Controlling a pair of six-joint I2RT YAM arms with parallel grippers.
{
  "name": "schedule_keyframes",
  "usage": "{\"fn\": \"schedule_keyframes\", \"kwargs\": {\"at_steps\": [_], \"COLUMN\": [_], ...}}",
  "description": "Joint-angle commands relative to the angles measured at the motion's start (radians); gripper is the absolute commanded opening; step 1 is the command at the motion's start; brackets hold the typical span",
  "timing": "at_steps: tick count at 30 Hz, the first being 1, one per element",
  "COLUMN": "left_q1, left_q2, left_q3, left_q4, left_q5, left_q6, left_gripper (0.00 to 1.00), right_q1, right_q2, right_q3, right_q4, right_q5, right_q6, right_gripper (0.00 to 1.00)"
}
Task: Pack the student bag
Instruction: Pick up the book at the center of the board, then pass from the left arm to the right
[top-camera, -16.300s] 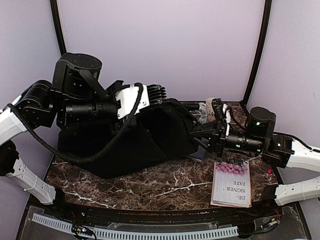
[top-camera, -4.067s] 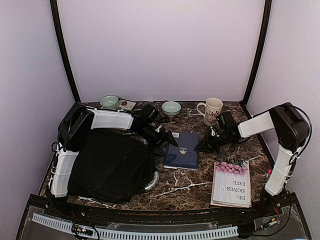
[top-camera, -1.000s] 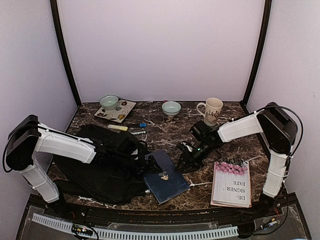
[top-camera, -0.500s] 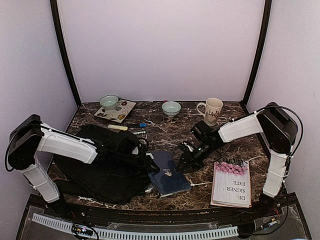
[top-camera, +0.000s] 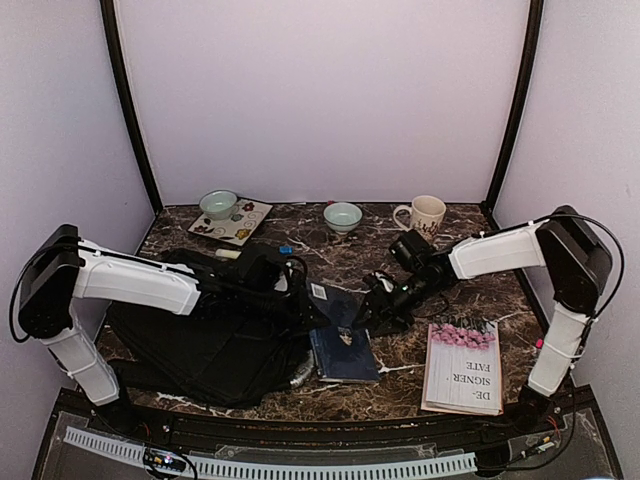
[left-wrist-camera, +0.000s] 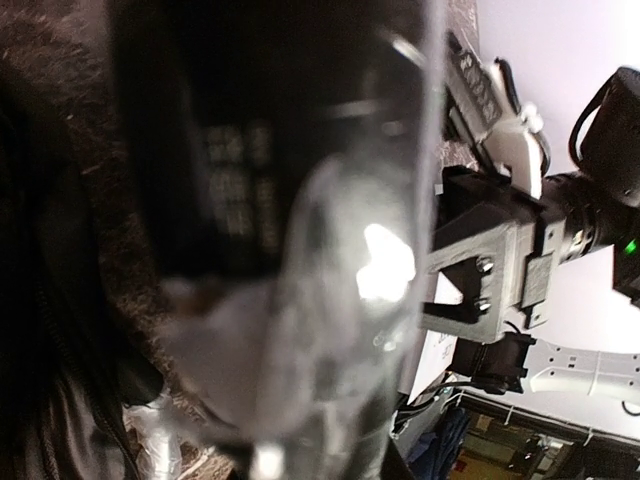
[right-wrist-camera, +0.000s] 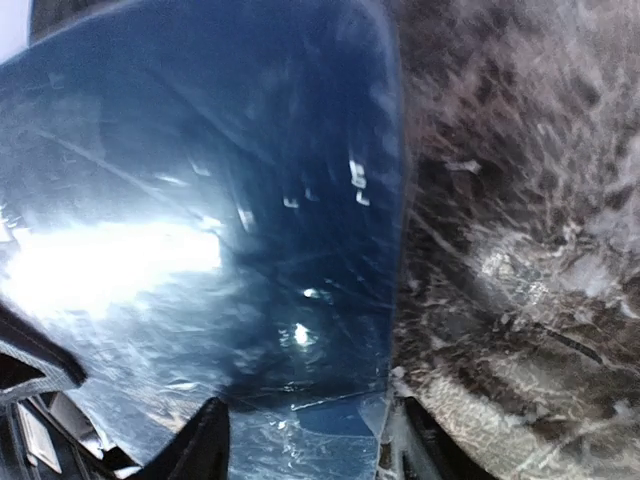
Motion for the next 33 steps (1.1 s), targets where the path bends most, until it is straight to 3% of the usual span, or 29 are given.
{"fn": "schedule_keyframes", "kwargs": {"at_steps": [1, 7, 8, 16, 22, 33], "left_q1": [-0.018, -0.008, -0.005, 0.008, 0.012, 0.048], "left_q2": [-0.123, -0.261, -0.283, -0.396, -0.391, -0.493], "left_q3": [0.062, 0.056, 0.043, 0.083, 0.19, 0.109], "left_q4": [-0.053, -0.014, 0.008, 0.091, 0.032, 0.197], "left_q5": [-0.077, -0.197, -0.217, -0.367, -0.446, -0.478], "left_q6": [0.122, 0.122, 0.108, 0.099, 0.05, -0.069], "left_gripper": [0.0, 0.0, 0.0, 0.0, 0.0, 0.0], "right_q1": [-0.009, -0.063, -0.074, -0.114, -0.085, 0.116], "right_q2": [-0.119, -0.266, -0.292, -0.504, -0.637, -0.663], "right_q3": [0.033, 0.115, 0.12, 0.077, -0.008, 0.009], "right_q4": [0.039, 0.014, 0.025, 0.185, 0.315, 0.27], "right_q5": [0.078, 0.154, 0.166, 0.244, 0.32, 0.587], "right_q6": [0.067, 0.156, 0.181, 0.469, 0.66, 0.793], "right_gripper": [0.62, 0.92, 0.93, 0.92, 0.9, 0.89]}}
